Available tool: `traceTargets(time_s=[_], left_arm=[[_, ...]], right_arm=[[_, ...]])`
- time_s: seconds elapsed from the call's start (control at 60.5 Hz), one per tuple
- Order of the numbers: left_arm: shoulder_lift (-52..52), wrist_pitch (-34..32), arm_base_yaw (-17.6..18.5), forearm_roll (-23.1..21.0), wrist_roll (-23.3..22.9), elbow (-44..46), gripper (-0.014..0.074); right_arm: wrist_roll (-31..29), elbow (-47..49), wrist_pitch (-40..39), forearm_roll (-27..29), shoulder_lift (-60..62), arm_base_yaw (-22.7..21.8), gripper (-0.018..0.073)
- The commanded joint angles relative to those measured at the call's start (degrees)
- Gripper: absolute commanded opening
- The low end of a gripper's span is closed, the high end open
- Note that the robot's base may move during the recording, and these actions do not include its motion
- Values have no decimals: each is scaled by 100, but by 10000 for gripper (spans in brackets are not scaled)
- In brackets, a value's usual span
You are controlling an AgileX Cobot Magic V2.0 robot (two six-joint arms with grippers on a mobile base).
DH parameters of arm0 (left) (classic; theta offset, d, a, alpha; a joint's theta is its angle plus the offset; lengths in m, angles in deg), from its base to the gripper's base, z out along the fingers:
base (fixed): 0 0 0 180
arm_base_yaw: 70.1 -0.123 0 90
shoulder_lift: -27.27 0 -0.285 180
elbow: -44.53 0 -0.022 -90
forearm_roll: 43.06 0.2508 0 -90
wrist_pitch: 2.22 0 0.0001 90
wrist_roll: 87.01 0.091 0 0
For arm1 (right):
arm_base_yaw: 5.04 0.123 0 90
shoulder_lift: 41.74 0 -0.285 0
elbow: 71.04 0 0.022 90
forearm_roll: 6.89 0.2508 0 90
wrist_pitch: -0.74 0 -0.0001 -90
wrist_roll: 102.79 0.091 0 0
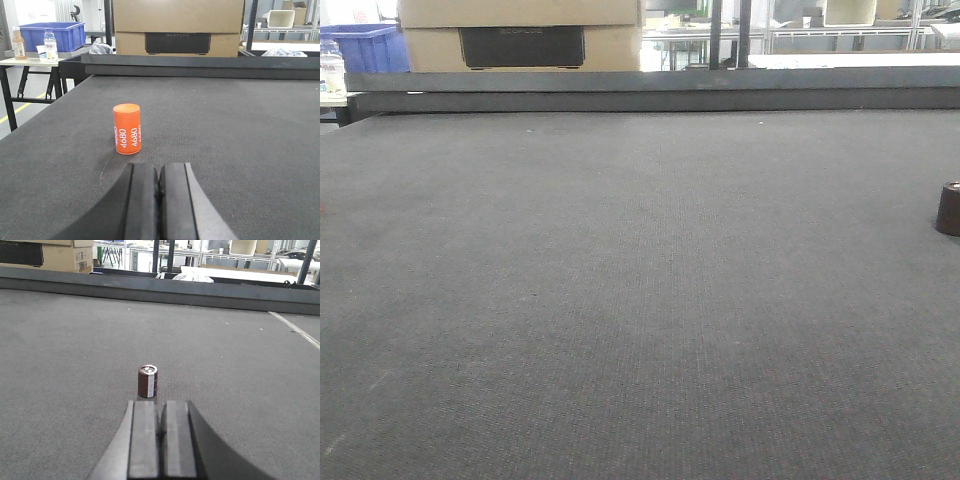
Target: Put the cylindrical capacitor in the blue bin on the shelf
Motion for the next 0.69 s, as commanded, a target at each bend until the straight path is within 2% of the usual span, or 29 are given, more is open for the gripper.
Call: traceTargets(time_s=[0.0,0.678], left_arm=[[-20,-79,32,8,-68,17,-111],[-20,-79,32,8,-68,17,-111]], right_arm=[[-7,3,-108,-30,20,6,-158],[-17,3,-131,-75,20,5,-158]])
